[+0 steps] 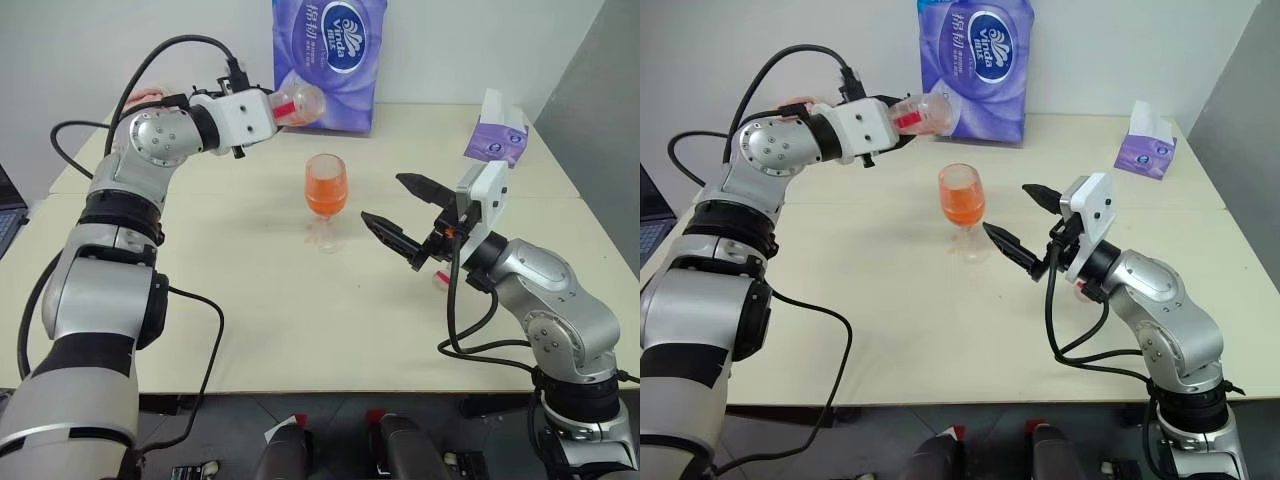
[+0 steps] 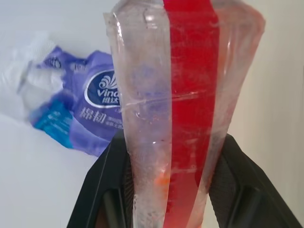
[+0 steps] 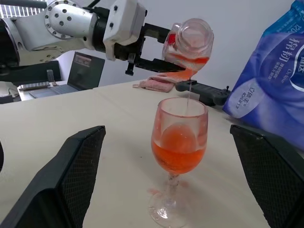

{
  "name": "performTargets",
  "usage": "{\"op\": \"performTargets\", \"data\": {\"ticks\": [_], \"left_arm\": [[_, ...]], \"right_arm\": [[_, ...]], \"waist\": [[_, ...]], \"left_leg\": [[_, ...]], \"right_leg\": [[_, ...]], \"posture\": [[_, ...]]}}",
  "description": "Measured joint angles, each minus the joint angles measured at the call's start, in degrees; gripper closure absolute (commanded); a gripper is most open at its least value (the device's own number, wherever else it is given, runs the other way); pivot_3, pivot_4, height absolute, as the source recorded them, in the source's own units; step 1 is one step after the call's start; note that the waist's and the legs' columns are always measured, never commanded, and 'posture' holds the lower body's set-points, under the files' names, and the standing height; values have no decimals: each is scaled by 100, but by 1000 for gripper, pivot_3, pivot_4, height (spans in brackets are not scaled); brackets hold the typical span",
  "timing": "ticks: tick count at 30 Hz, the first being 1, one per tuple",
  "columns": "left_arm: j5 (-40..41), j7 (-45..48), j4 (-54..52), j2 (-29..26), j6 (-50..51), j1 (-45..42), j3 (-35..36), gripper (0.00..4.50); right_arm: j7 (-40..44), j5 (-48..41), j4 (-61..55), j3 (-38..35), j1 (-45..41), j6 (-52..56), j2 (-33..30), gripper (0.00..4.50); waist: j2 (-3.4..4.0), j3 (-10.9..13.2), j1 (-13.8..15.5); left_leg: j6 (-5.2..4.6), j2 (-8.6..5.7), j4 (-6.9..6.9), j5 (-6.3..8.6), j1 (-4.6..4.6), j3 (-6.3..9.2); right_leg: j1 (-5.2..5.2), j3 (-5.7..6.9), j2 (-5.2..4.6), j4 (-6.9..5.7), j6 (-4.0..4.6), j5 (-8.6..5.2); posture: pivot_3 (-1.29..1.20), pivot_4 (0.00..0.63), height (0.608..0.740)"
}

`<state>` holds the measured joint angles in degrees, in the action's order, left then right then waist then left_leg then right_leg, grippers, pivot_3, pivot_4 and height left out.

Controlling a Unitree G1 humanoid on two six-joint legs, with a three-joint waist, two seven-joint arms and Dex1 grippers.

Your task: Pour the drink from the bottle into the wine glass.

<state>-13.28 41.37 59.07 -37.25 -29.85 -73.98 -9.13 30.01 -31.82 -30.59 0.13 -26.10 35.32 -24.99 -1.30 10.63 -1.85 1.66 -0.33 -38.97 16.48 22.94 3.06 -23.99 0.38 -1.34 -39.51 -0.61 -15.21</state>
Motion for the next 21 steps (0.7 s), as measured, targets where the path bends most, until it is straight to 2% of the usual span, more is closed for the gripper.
{"op": "performTargets", "data": {"ticks": [4,9,11,16,21], "left_arm": [[812,-54,-958,140,1259,482,691,2819],[1784,-1270,-2406,513,3015,2029,1964,2819],[2009,-1586,-2709,728,3434,2654,2240,2819],[2461,-2027,-3001,1155,3861,3552,2618,2819],[2869,-2037,-3019,1311,3709,3704,2898,2819]], "right_arm": [[131,-121,-88,-2,-45,41,-131,0],[346,-282,-294,-6,11,58,-385,0],[386,-330,-313,13,32,89,-395,0],[392,-349,-311,68,21,142,-394,0],[409,-350,-282,115,6,150,-393,0]], "waist": [[2,-1,1],[4,-4,-41],[3,-4,-29],[-10,-12,57],[-22,-19,96]], "left_leg": [[8,0,-1,-5,-4,6],[11,10,0,-6,-13,1],[12,10,-3,-7,-11,3],[12,0,-11,-7,-5,6],[12,-2,-11,-7,-7,4]], "right_leg": [[-2,-11,-2,-9,0,0],[-7,-28,-14,-21,0,0],[-8,-26,-15,-24,1,0],[-7,-19,-19,-24,1,0],[-5,-20,-19,-21,1,0]], "posture": [[0,150,740],[0,150,740],[0,150,740],[0,150,740],[0,150,740]]}}
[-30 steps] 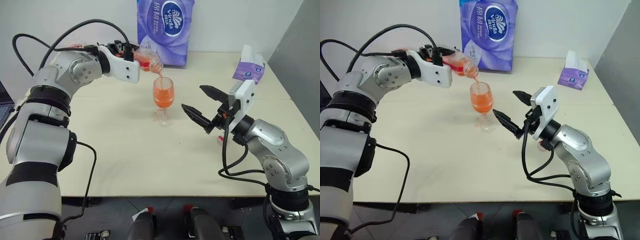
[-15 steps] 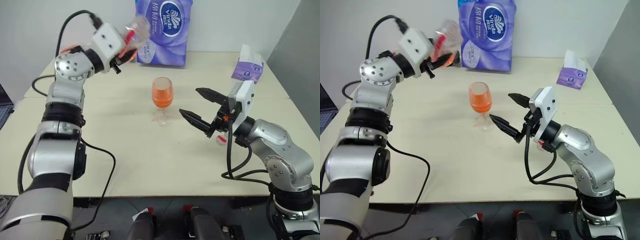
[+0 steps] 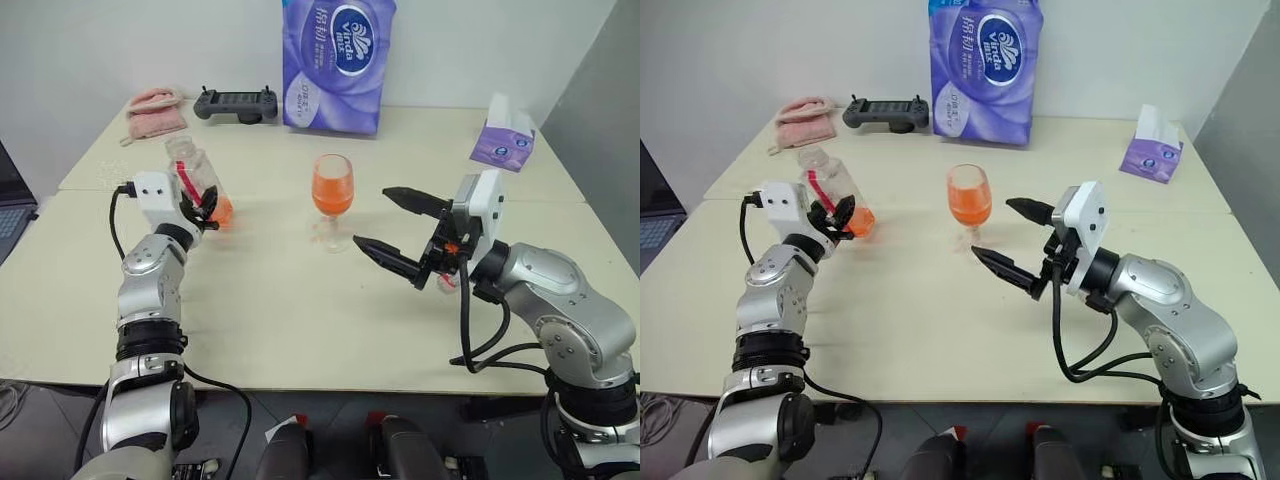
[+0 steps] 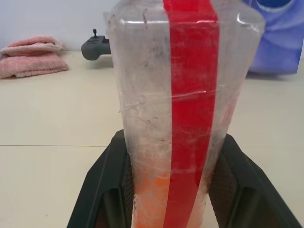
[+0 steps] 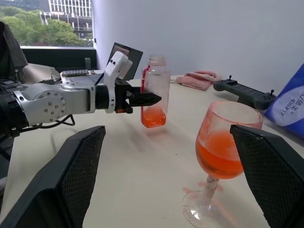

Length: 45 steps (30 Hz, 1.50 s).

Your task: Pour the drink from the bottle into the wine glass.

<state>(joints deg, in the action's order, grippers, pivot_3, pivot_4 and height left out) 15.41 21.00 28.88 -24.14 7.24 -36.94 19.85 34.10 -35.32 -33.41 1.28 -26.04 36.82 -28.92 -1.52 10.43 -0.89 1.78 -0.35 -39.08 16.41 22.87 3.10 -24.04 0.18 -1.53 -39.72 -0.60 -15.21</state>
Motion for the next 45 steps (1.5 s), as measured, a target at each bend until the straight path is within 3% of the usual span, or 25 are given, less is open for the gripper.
{"op": "performTargets", "data": {"ticks": [15,24,33,37,42,45], "left_arm": [[-200,203,1457,56,-1080,-391,-215,2819],[-240,224,1583,56,-1157,-409,-310,26],[-221,262,1325,44,-1060,-257,-321,26],[-212,204,682,58,-707,260,-379,26],[-97,-46,-1150,187,350,1518,-451,26],[-48,-305,-2214,256,1124,2132,-490,26]], "right_arm": [[-52,6,92,2,-58,78,20,0],[-62,41,97,9,-31,107,28,0],[-90,90,97,77,23,105,101,0],[-128,167,59,101,320,103,75,0],[-960,561,-180,-149,1264,367,59,0],[-1880,1160,-313,-254,1697,617,265,0]], "waist": [[-1,-1,-11],[-1,-1,-15],[-1,-1,-18],[0,-1,-50],[-2,-8,-52],[-7,-15,-45]], "left_leg": [[-15,-1,1,9,-1,-4],[-15,1,2,9,-2,-2],[-15,1,2,9,-2,-1],[-15,3,6,8,-2,-2],[-3,3,9,2,-3,-4],[-14,4,9,8,-11,-5]], "right_leg": [[0,0,3,-1,0,0],[-1,1,3,-2,0,0],[-1,1,3,-1,0,0],[-1,-4,-7,1,0,0],[1,-35,-16,5,0,0],[2,-39,-14,-5,0,0]], "posture": [[0,150,740],[0,150,740],[0,150,740],[0,150,740],[0,150,740],[0,150,740]]}}
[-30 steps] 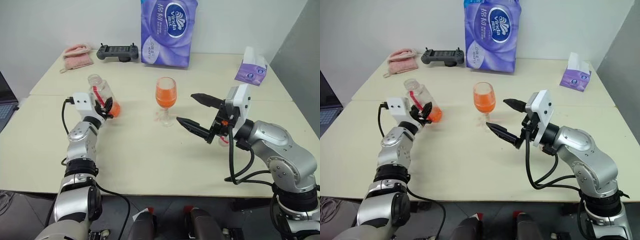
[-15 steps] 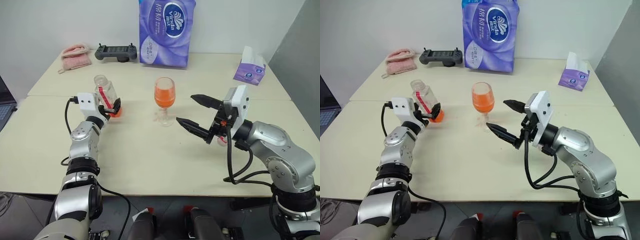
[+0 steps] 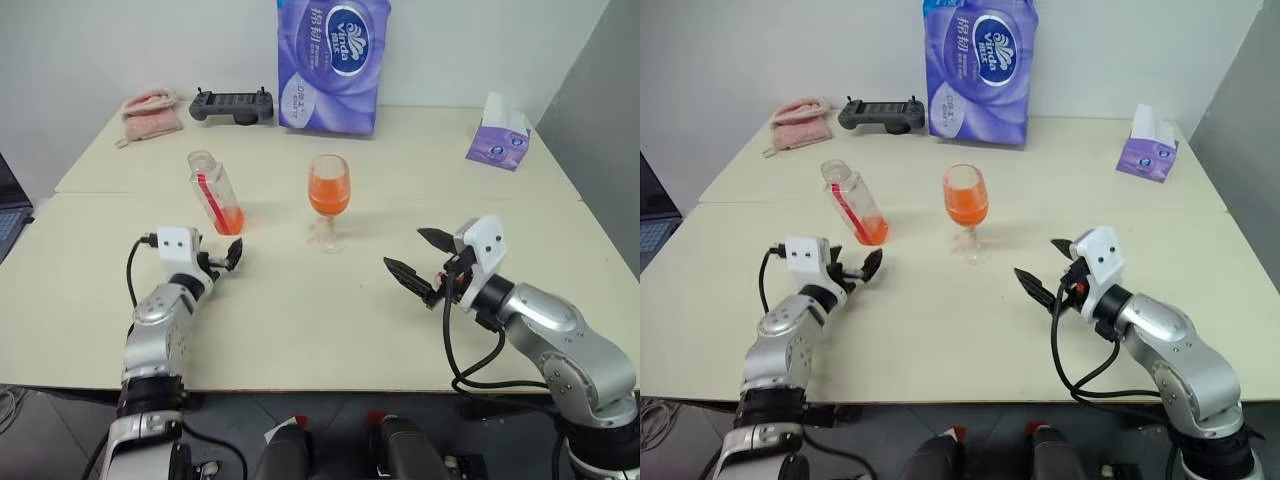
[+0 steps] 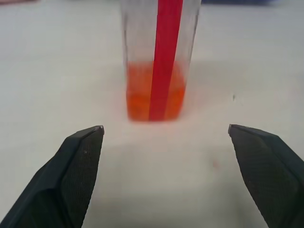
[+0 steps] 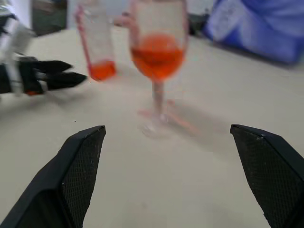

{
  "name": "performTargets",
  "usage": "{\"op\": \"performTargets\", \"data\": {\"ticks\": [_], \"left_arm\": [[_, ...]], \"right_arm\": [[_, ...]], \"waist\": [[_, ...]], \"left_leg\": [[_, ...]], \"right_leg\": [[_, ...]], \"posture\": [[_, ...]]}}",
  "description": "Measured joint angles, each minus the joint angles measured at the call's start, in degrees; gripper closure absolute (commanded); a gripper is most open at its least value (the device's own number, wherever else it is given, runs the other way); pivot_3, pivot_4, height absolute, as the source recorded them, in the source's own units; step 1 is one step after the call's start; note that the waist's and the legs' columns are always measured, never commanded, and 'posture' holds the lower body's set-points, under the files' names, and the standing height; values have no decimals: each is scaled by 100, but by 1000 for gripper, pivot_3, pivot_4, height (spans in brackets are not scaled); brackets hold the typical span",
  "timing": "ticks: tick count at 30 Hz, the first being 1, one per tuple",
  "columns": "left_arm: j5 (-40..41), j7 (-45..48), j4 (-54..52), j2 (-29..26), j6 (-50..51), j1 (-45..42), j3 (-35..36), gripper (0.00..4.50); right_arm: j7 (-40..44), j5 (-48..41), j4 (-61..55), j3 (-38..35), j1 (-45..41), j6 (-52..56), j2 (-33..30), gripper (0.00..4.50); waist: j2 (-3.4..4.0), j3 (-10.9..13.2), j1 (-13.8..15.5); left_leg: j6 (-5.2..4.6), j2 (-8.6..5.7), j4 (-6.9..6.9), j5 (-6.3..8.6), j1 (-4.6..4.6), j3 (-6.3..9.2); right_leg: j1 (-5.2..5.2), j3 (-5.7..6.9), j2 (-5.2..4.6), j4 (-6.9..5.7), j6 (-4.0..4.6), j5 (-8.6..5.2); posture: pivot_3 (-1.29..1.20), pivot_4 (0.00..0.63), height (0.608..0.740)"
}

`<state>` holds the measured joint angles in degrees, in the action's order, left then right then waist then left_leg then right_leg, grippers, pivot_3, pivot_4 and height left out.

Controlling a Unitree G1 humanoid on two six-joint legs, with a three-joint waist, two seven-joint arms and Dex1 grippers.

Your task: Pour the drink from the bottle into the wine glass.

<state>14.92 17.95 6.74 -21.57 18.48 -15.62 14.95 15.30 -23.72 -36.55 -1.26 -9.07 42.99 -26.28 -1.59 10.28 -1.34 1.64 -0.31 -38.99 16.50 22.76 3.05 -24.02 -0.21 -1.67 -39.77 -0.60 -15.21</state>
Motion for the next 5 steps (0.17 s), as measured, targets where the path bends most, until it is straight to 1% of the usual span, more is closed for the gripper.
{"op": "performTargets", "data": {"ticks": [1,3,5], "left_arm": [[19,-125,-503,62,261,206,-25,26],[39,-342,-1150,124,659,373,-66,26],[35,-509,-1651,145,1007,419,-113,26]], "right_arm": [[-441,276,-72,-28,210,119,184,0],[-1081,704,-88,-28,501,372,465,0],[-1543,1024,-89,-53,638,538,684,0]], "waist": [[-2,-6,7],[-2,-6,33],[-2,-7,37]], "left_leg": [[1,1,1,0,0,1],[10,-2,1,-5,1,-6],[12,-3,1,-7,-4,-12]], "right_leg": [[0,0,0,0,0,-1],[-1,-8,0,-2,0,0],[0,-12,1,-3,0,0]], "posture": [[0,150,740],[0,150,740],[0,150,740]]}}
